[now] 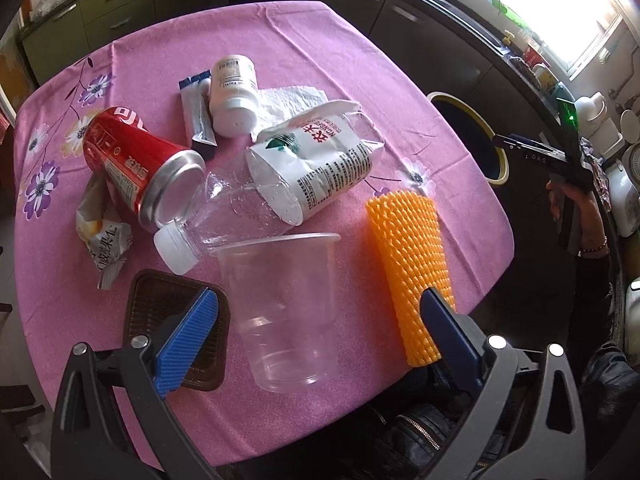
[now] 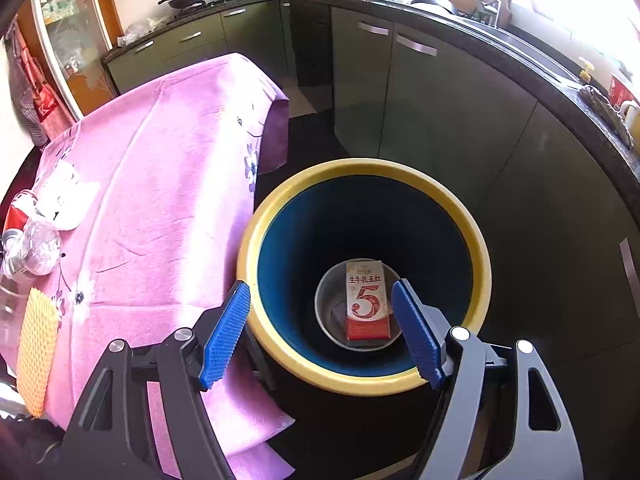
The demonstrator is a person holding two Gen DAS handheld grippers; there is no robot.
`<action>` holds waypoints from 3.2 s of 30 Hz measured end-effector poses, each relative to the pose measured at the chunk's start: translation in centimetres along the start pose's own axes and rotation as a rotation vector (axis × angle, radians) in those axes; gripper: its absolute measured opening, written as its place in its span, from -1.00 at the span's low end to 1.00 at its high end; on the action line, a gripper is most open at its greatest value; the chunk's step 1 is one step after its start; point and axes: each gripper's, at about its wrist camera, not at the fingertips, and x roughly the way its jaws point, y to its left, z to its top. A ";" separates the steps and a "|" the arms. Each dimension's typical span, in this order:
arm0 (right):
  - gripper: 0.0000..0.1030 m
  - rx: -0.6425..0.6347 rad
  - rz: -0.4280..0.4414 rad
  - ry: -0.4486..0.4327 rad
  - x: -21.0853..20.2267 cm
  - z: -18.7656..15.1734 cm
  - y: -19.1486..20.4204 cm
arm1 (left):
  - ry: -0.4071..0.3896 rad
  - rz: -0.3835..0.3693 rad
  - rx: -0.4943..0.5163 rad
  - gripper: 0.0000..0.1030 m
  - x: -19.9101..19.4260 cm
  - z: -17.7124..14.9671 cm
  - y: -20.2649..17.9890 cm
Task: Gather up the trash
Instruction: 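Grasp the clear plastic cup with the left gripper, then carry the plastic cup over the bin and release it, then grasp the orange foam net sleeve with the right gripper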
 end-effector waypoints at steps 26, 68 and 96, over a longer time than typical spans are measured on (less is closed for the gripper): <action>0.41 -0.006 0.039 0.028 1.5 -1.2 0.0 | 0.188 0.083 -0.015 0.26 5.5 3.0 0.7; 0.42 0.209 -0.058 -0.084 -6.8 -7.7 -9.8 | 0.031 -0.171 0.549 0.26 13.6 22.0 -30.2; 0.48 -0.091 0.139 -0.058 -7.3 -5.5 9.3 | -0.431 -0.171 0.108 0.73 -7.1 7.1 -5.6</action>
